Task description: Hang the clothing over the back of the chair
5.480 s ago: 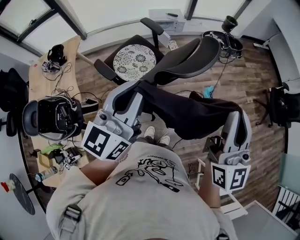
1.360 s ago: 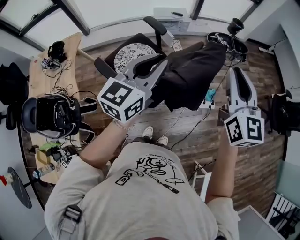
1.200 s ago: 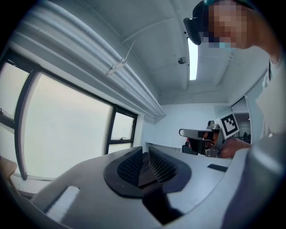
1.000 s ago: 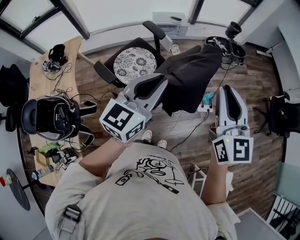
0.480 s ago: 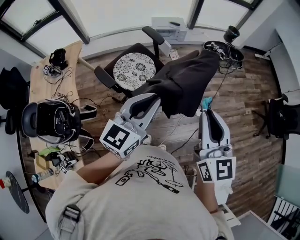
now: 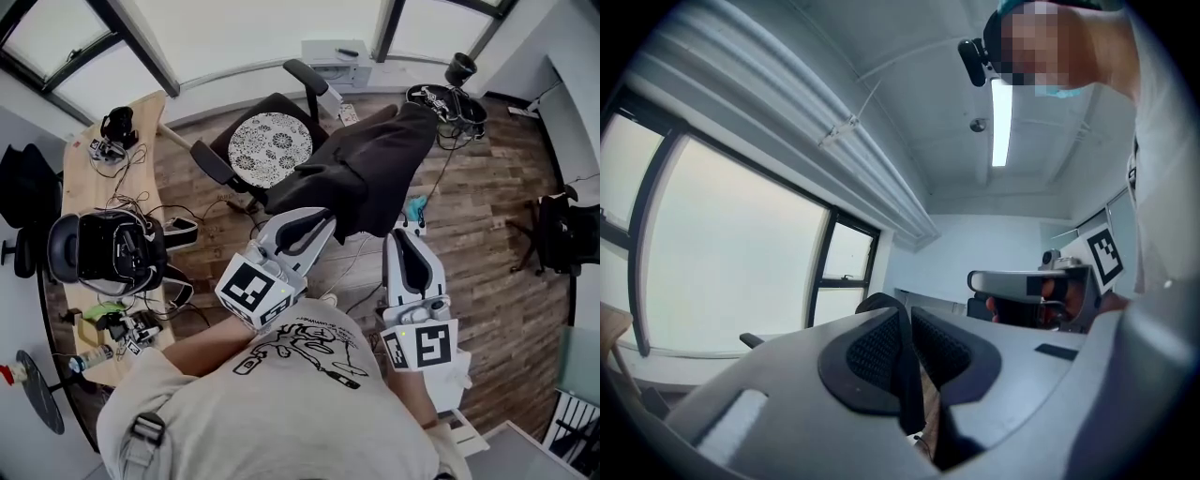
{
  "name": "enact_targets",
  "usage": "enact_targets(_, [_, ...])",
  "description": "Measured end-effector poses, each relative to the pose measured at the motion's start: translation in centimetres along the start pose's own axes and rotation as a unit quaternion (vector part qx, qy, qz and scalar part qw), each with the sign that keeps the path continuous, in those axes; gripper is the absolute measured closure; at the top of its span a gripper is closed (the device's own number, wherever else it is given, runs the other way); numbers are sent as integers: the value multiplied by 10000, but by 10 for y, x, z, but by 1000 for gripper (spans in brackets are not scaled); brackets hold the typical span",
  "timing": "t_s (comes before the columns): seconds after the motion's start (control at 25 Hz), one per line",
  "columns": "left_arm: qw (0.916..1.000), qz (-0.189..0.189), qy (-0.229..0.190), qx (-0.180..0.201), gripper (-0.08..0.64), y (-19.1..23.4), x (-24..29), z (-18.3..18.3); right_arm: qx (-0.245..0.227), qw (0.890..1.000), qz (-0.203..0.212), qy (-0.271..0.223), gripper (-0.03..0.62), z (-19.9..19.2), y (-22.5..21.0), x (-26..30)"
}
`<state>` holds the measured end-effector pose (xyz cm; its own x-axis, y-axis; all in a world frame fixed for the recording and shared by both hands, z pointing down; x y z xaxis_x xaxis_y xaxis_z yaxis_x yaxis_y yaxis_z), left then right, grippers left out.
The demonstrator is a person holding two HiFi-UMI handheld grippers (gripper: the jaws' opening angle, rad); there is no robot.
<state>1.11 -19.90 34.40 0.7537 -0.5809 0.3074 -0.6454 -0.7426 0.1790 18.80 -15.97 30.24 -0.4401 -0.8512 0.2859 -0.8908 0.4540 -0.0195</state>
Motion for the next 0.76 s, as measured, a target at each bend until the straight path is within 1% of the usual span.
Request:
enact_targets(0.28, [9999, -97, 11, 55, 518, -6, 0, 0, -32, 10000, -24, 21, 568, 0, 1, -1])
enact_targets(0.52, [10000, -51, 70, 25, 518, 3, 1, -5, -65, 10000, -34, 56, 568, 0, 5, 3])
enact_targets(0.76, [9999, -87, 44, 23, 518, 8, -5, -2, -98, 9999, -61, 77, 568, 4, 11, 6])
Point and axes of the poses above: the fingertips, and each gripper's own axes: x forward along the fingers, y to its left, z out of its top, the point moved 7 cm from there along -x, backward along the fingers, and after that the axes turned 15 degrees about y, right-handed, at the moved point
